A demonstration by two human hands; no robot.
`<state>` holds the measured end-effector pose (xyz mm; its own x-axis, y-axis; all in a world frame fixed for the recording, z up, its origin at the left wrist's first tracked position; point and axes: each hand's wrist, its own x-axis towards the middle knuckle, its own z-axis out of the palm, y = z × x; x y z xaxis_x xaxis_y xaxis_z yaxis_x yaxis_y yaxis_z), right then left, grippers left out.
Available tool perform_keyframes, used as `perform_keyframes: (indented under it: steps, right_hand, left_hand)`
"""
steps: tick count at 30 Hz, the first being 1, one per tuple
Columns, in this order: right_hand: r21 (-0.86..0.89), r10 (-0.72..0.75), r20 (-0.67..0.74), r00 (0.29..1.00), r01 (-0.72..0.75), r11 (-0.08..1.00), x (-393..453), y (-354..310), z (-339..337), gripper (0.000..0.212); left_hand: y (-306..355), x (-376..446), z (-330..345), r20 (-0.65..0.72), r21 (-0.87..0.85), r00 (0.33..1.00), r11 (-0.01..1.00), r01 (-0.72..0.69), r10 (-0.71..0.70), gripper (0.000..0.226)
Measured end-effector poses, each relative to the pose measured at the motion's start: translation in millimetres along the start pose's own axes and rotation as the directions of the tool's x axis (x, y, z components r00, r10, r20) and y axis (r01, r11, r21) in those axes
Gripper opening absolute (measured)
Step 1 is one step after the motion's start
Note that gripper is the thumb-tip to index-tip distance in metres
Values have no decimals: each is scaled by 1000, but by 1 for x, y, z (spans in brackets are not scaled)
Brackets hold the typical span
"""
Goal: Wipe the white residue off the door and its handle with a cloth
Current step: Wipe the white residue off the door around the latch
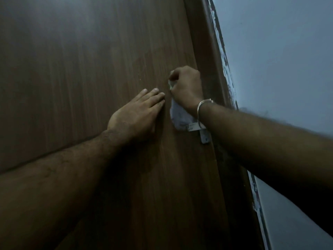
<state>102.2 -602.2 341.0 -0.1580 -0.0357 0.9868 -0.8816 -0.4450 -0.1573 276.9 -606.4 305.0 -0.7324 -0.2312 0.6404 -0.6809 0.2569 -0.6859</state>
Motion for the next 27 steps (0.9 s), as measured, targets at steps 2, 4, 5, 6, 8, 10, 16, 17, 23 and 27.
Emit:
perform_keyframes:
  steps: [2,4,5,6,8,10,16,17,23,27]
  right_hand:
    - [28,-75,35,997,74,997,-15,3,-2,15]
    - [12,59,29,998,-59,998,-5,20,-9,16]
    - [-12,152,13,988,-152,988,6,29,-12,15]
    - [-37,223,-5,975,-223,974,17,36,-15,16]
    - [-81,279,-26,960,-281,956,27,44,-16,17]
    - [-132,256,-13,967,-256,958,18,47,-16,14]
    - [-219,198,105,974,-172,960,1,60,-21,14]
    - [-188,186,76,980,-169,967,3,56,-19,16]
    - [-87,72,52,996,-68,994,-15,51,-17,20]
    - [-65,67,43,997,-64,996,-20,37,-14,46]
  left_hand:
    - [0,-1,0,-18,7,1000,1000,4,-4,70]
    - [0,-1,1,-13,17,1000,1000,0,0,69]
    - [0,-2,1,-9,29,1000,1000,-2,2,68]
    - [0,-1,0,-4,40,1000,999,-5,6,68]
    - [0,-2,-2,6,40,1000,999,-5,5,68]
    - [2,-2,-5,6,20,1000,1000,2,-2,67]
    - [5,-3,-8,9,36,1000,999,23,-23,65]
    - [5,-4,-8,9,34,1000,999,19,-19,66]
    - [5,-3,-5,0,22,1000,1000,19,-19,66]
    - [1,-3,-3,-10,9,1000,1000,4,-4,70]
